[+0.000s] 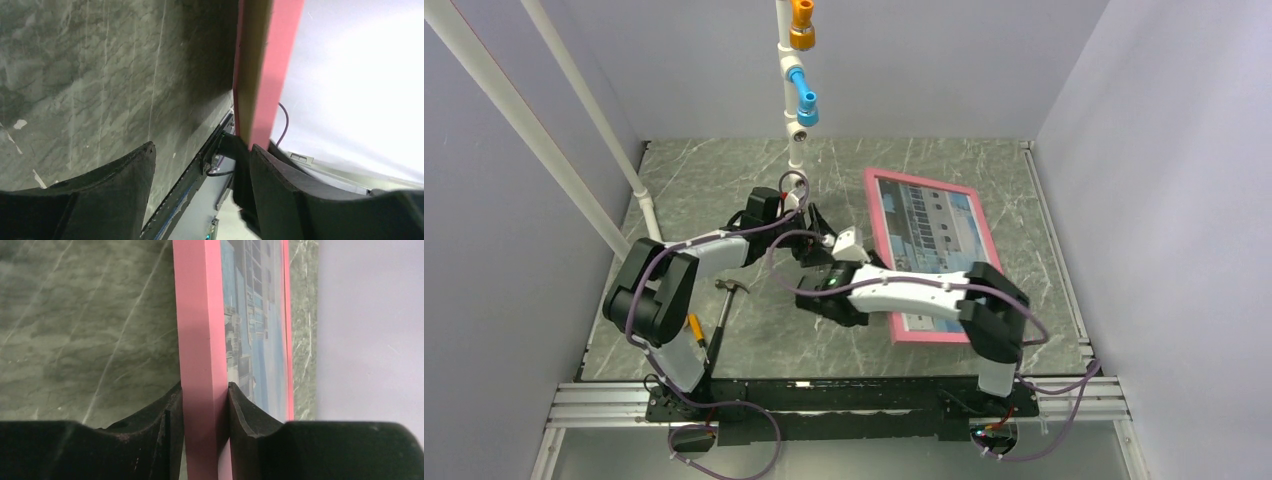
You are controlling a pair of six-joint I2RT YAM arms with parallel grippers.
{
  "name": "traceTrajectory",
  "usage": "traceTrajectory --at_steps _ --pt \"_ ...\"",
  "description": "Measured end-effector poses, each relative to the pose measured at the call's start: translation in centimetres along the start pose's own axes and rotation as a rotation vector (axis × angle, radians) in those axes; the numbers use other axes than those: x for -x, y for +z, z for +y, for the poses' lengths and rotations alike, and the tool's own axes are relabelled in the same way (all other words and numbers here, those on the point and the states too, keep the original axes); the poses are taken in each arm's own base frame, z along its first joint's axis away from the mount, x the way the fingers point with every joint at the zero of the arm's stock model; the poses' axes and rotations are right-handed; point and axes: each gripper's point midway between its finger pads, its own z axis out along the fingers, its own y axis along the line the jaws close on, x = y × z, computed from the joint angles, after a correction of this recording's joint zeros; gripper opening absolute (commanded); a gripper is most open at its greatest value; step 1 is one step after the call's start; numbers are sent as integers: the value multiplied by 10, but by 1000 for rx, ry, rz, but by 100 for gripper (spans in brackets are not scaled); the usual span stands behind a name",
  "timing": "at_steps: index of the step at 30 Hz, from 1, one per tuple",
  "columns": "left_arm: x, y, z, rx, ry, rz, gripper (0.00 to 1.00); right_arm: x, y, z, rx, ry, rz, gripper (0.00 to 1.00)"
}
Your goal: Take the photo out of the frame
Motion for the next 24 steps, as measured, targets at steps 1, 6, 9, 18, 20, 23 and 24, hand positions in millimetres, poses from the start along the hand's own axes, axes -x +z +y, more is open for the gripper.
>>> traceTrajectory --at_steps 1,6,9,18,20,23,24 --pt "0 -1 -1 -1 8 -2 72 3 1 -8 15 15 3 0" --pt "1 -2 -2 -5 31 -6 70 21 4 -41 114 109 0 0" --pt "1 -2 -2 -4 40 -7 71 38 3 -62 169 173 -26 0" --pt "2 -8 -3 15 65 -28 70 88 -7 -99 301 287 -88 0" --pt "3 -9 -3 17 67 -29 70 99 -10 -105 348 321 -102 0" --pt "3 -9 -2 17 70 -29 70 113 -12 -114 409 379 -115 0" --pt "3 -9 -2 17 70 -30 70 116 -11 -117 427 400 -115 0"
